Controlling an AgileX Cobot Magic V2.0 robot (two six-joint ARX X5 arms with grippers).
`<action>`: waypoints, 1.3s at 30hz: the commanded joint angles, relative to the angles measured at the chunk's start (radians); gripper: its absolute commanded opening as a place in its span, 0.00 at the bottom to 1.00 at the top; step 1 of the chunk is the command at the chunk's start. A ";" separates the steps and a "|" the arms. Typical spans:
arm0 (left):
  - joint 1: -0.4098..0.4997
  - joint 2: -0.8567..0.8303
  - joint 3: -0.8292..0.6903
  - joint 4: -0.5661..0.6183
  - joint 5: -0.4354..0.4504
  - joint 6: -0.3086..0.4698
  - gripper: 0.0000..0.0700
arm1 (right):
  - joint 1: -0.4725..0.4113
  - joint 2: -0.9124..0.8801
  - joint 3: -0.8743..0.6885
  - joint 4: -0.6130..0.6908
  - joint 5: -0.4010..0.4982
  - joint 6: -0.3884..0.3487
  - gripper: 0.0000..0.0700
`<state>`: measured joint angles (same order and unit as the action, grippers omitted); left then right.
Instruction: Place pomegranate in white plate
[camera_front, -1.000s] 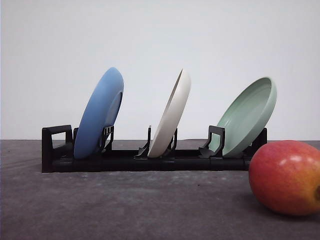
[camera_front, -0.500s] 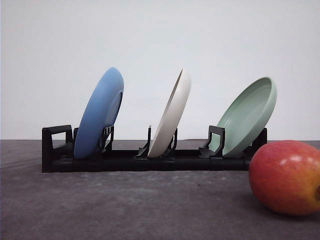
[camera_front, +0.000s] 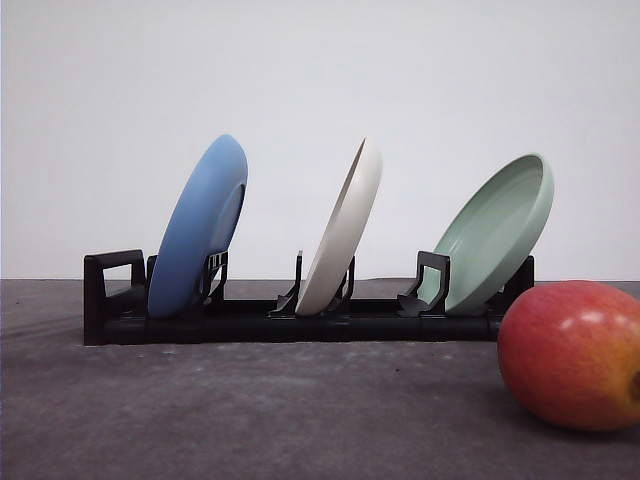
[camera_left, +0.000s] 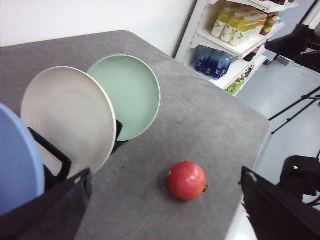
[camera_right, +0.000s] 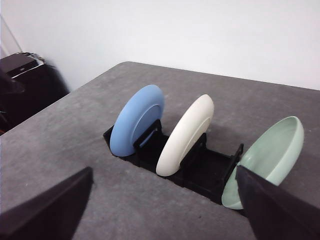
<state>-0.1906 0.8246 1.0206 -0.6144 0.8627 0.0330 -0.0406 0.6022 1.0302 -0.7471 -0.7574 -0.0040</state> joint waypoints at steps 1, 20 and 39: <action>-0.015 0.014 0.021 0.011 -0.010 -0.021 0.84 | 0.009 0.005 0.017 0.006 -0.002 -0.007 0.89; -0.437 0.544 0.303 0.060 -0.490 -0.201 0.84 | 0.098 0.043 0.017 0.008 0.001 0.032 0.89; -0.569 0.993 0.557 0.153 -0.695 -0.148 0.84 | 0.098 0.043 0.017 0.000 0.005 0.076 0.89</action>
<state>-0.7478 1.7994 1.5524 -0.4726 0.1792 -0.1364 0.0536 0.6418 1.0302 -0.7516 -0.7547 0.0601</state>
